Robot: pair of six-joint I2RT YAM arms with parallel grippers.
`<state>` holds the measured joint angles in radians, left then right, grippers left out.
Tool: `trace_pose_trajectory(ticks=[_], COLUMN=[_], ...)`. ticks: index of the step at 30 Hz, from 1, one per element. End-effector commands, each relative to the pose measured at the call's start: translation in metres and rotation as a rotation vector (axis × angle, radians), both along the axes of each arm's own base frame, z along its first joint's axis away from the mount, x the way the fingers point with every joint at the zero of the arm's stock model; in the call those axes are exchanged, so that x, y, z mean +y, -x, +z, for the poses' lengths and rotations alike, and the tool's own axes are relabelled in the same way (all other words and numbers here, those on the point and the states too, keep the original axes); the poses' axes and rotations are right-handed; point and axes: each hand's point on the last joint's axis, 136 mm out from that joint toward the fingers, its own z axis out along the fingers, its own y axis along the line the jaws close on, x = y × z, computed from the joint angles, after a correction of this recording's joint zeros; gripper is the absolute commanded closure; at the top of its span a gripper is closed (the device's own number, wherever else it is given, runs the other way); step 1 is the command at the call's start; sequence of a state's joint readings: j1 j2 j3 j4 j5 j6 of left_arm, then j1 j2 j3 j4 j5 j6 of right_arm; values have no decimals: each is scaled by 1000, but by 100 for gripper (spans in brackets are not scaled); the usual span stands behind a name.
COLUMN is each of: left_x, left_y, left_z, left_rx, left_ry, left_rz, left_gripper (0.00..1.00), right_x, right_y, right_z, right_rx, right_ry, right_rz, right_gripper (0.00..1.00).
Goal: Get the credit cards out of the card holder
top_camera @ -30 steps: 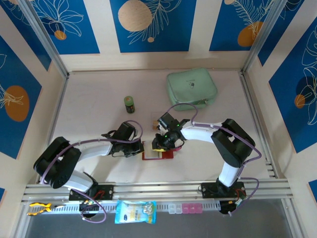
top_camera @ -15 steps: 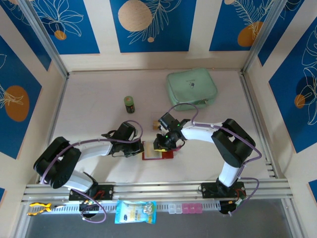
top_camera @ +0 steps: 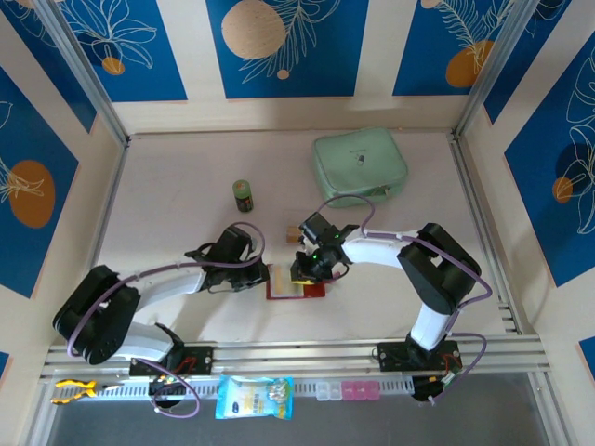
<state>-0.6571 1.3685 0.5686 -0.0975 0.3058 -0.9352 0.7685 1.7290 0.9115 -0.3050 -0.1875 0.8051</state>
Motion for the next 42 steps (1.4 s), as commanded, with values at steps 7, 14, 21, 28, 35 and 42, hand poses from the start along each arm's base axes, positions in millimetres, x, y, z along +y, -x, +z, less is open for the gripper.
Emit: trace_pose_trajectory(ticks=[7,14,21,28,35,42], left_x=[-28,-37,-41,-46,-55,-62], left_y=[-6,-5,-3,-3,-4,-4], left_z=[26,21,15,12,17,23], left_rx=[-12,18,42,59,51,48], left_ry=[117,148,146,151,169,185], left_rz=[-60,-72,-76,-78,-88,-94], left_gripper=[81,78,78,77,77,77], right_x=[-11,-13,-15,-15,-15,-16], right_y=[9,8,8,8,10,7], right_z=[-6,-6,-8,-7,-7,3], right_rx=[35,40,48,45,44,21], right_ry=[-2,-21,-35,-42,-49,-56], right_rz=[-19,-32,-38,-42,-43,-50], right_gripper=[84,85,86,86,86,84])
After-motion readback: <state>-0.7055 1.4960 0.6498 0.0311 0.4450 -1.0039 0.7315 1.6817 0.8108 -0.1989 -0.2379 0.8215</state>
